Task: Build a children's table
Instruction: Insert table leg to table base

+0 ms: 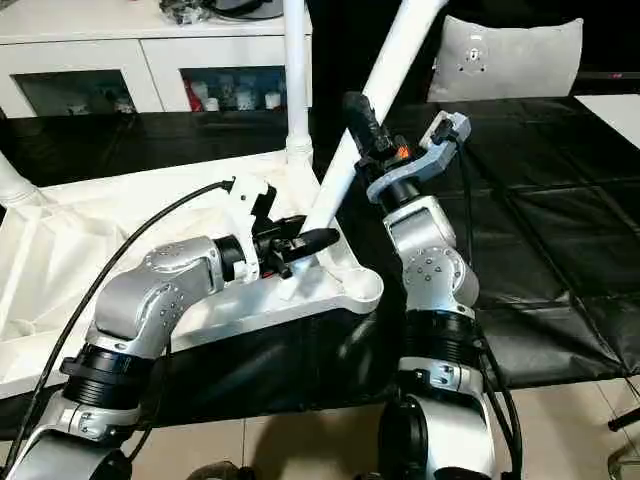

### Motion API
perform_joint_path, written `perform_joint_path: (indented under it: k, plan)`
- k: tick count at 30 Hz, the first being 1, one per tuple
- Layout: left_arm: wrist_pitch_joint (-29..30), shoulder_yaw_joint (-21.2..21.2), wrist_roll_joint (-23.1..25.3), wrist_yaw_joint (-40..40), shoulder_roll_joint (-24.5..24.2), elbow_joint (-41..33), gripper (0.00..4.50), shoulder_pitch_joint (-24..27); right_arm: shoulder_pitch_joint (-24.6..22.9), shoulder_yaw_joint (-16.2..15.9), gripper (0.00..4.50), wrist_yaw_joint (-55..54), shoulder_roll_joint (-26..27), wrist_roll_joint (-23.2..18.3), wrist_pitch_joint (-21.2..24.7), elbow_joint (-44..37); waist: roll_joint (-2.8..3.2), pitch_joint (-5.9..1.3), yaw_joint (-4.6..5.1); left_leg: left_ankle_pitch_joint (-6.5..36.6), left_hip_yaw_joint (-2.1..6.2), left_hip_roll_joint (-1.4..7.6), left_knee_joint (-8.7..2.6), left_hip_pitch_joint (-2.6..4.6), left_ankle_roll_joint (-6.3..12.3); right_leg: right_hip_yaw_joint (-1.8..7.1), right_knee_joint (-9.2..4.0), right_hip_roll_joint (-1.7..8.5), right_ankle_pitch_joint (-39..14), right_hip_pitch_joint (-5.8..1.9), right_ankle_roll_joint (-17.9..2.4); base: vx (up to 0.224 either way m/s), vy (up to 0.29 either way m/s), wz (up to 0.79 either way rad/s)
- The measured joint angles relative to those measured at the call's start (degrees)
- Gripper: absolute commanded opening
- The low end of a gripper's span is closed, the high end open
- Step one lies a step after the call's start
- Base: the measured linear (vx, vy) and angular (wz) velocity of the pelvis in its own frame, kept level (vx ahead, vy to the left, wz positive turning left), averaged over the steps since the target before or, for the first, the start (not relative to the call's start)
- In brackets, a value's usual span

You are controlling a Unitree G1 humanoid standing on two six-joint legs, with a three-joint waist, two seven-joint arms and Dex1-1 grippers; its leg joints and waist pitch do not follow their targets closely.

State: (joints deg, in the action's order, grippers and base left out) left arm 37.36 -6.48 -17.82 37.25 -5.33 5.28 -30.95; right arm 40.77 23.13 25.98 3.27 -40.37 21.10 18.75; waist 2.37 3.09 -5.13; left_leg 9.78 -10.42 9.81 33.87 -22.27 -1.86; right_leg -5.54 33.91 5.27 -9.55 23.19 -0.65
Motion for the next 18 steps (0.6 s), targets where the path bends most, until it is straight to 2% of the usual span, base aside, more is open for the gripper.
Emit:
perform_joint_path:
  k: [1,4,15,16,18]
  plan:
    - [0.0,0.0,0.0,-0.3,0.0,0.0,1.56,0.0,0.0,0.0,1.65,0.0,0.0,0.0,0.0,0.0,0.0,0.0,0.0,0.0,0.0,0.0,0.0,0.0,0.0,0.0,0.0,0.0,0.0,0.0,0.0,0.0,0.0,0.0]
    - [0.0,0.0,0.0,-0.7,0.1,0.2,1.51,-0.1,0.0,0.0,1.65,-0.1,0.0,0.0,-0.2,0.1,0.0,0.0,-0.02,0.0,0.0,0.0,0.0,0.0,0.0,0.0,0.0,0.0,0.0,0.0,0.0,0.0,0.0,0.0]
    - [-0.1,-0.1,-0.5,-0.5,-1.3,0.8,1.48,-0.4,0.2,-0.5,1.65,-1.1,-0.1,0.0,-0.2,0.8,0.0,0.0,0.02,0.0,0.0,0.0,0.0,0.0,0.0,0.0,0.0,0.0,0.0,0.01,0.0,0.0,0.0,0.0]
    - [-0.2,-0.1,-0.4,-0.5,-1.8,0.8,1.48,-0.6,0.6,-0.5,2.0,-1.0,-0.1,-0.1,-0.2,1.4,0.0,0.0,0.03,0.0,0.0,0.0,0.0,0.0,0.0,0.0,0.01,0.0,0.0,0.01,0.0,0.0,0.0,0.0]
    - [-0.4,-0.2,-0.1,-0.3,-2.8,0.8,1.48,-1.0,1.0,-0.5,2.35,-1.0,-0.1,-0.1,-0.2,1.9,0.0,0.0,0.06,0.0,0.0,0.0,0.0,0.0,0.0,0.0,0.01,0.0,0.0,0.01,0.0,0.0,0.0,0.0]
